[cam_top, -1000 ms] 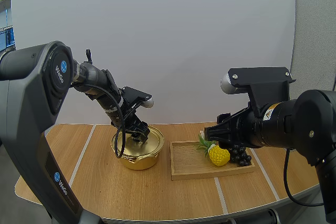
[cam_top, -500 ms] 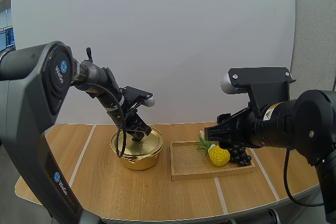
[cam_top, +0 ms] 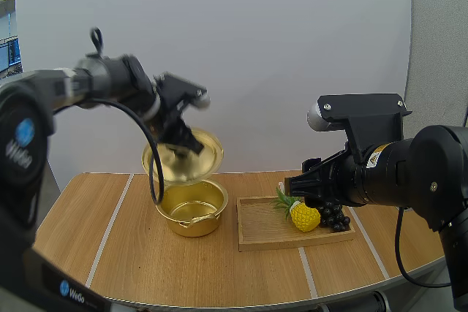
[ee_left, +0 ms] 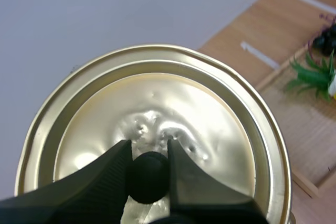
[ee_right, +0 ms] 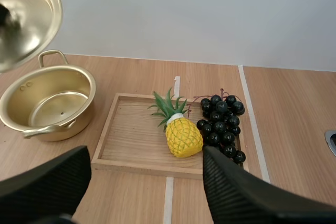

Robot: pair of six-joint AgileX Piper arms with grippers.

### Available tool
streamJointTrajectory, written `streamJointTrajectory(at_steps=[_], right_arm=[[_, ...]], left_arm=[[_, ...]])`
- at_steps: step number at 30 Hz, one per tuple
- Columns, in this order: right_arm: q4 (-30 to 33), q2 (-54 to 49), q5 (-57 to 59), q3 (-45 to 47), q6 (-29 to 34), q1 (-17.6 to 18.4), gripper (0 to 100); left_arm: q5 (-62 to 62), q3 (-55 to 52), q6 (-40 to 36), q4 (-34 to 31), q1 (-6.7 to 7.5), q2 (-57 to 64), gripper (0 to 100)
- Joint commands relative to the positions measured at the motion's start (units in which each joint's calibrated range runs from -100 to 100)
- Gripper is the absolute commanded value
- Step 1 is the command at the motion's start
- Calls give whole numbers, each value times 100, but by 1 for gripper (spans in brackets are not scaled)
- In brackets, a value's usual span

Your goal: Open the pot, put the pineapple inside, and close it

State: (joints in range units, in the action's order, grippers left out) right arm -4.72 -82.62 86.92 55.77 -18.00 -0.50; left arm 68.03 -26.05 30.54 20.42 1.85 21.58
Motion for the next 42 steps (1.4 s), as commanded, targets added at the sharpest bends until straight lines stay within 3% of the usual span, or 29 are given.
streamJointTrajectory(at_steps=[1, 10, 18, 31, 42], right_arm=[[-8, 11, -44, -51, 13, 9, 100], [-8, 11, -44, -51, 13, 9, 100], [-56, 11, -44, -51, 13, 9, 100], [440, 172, -108, -51, -710, 9, 100], [594, 1998, -684, -126, -930, 9, 100]], left_arm=[[-19, 456, -30, -9, 1, 627, 0], [-19, 2044, -120, -9, 1, 1606, 0], [-161, 3079, -817, -9, 1, 1607, 0], [-460, 3077, -848, -9, 1, 1622, 0], [-460, 3077, -848, -9, 1, 1622, 0]])
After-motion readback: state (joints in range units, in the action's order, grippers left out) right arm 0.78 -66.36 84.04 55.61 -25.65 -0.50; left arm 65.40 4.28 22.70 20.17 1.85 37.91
